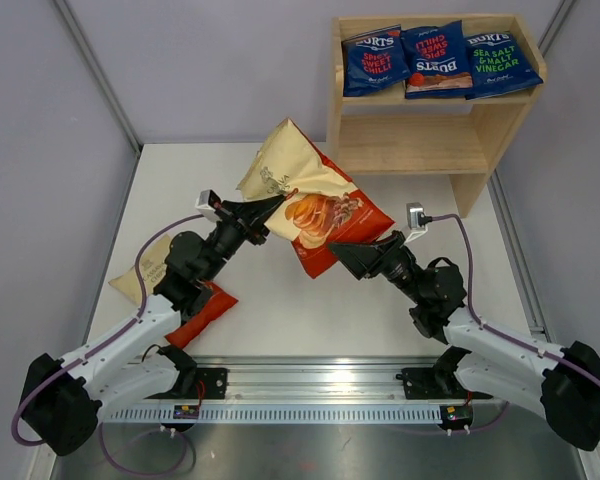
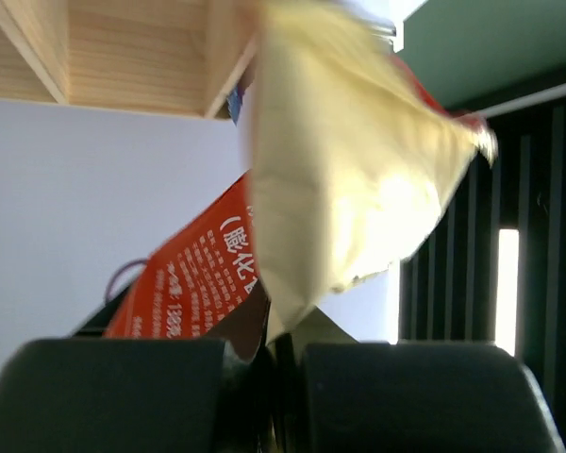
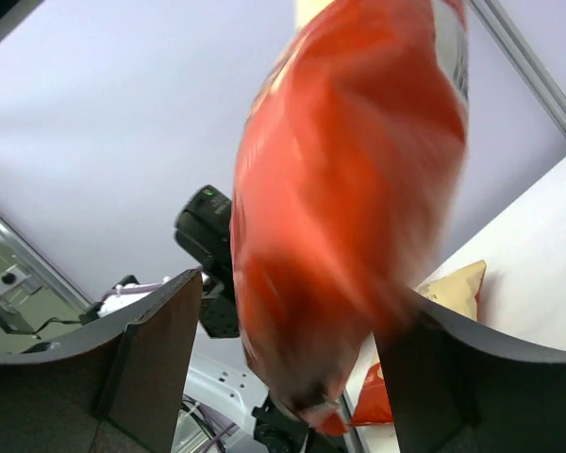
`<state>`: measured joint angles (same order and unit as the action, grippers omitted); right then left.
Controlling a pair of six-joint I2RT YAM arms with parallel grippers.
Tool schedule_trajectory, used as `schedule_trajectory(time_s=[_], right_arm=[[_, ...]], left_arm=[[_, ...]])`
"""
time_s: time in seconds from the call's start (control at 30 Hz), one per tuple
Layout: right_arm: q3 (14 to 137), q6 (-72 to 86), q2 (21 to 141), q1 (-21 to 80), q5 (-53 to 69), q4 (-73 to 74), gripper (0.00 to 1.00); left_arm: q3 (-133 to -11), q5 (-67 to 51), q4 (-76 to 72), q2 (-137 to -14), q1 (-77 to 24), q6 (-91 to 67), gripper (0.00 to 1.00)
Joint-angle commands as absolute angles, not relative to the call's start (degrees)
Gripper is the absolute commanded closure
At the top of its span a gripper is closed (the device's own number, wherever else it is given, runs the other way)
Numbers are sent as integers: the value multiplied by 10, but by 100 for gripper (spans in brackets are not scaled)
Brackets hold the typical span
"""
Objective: Place and organize the chips bags onto the shelf
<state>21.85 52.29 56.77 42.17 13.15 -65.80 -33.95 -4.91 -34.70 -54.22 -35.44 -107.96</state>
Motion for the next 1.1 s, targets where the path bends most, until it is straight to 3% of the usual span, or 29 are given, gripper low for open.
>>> schedule_trajectory(time_s=[0.0, 0.27, 0.4, 0.7, 0.8, 0.83, 0.97, 1.07], right_arm=[[268, 532, 508, 427, 127, -644, 23], [305, 538, 462, 426, 76, -457, 27], [323, 546, 474, 427, 57, -404, 23], [330, 565, 511, 427, 27, -410, 27], [334, 567, 525, 427, 17, -413, 37], [329, 565, 526, 427, 16, -428, 47], [314, 553, 516, 426, 4, -435, 65], [298, 548, 498, 426, -16, -423, 73]], left_arm=[[-329, -52, -296, -548, -353, -1069, 100], [-342, -62, -287, -556, -353, -1046, 100], [-344, -62, -299, -552, -353, -1025, 100], [-331, -76, -367, -548, -355, -999, 100], [-319, -86, -408, -561, -356, -1003, 100], [-316, -90, -418, -565, -356, -1006, 100], [-305, -97, -429, -575, -352, -1007, 100], [-308, -100, -419, -581, -338, -987, 80]])
